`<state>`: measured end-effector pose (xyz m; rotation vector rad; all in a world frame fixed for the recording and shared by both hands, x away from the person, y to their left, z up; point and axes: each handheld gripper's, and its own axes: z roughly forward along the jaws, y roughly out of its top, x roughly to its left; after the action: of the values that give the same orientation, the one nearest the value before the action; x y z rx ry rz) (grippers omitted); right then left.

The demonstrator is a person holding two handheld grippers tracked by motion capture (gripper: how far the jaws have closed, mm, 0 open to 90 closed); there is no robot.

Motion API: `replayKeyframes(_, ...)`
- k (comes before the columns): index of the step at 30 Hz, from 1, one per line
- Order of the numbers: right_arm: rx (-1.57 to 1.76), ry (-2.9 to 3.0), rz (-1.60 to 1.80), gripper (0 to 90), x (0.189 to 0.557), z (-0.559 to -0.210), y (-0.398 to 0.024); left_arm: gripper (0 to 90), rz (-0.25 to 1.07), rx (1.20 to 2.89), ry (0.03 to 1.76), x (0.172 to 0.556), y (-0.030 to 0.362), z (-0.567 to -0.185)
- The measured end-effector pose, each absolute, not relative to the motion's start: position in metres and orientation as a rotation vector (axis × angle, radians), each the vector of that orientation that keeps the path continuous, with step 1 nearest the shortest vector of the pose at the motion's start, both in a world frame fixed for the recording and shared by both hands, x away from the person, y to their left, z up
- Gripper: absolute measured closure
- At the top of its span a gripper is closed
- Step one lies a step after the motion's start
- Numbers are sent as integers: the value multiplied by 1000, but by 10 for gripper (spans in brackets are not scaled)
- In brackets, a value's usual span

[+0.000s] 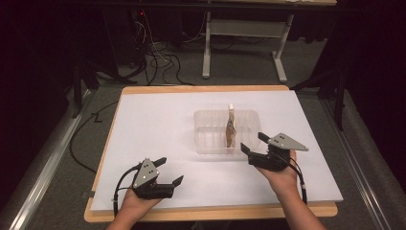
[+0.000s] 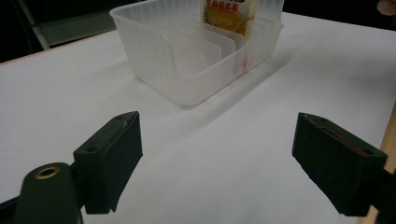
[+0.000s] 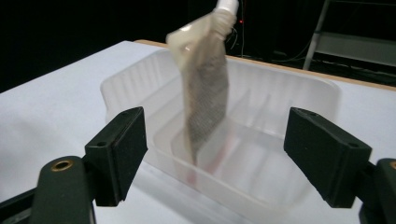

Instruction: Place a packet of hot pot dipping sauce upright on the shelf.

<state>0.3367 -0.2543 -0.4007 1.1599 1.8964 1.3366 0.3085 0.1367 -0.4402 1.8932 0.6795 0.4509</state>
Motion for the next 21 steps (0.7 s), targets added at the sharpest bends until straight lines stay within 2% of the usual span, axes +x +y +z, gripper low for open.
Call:
replayKeyframes(12, 1258, 1776, 1313, 195, 293, -424, -333, 164, 426, 1880, 716, 311, 136, -443)
replayKeyframes(21, 1289, 1779, 1266, 211, 295, -435, -345, 163, 439, 1907, 683, 307, 127, -442)
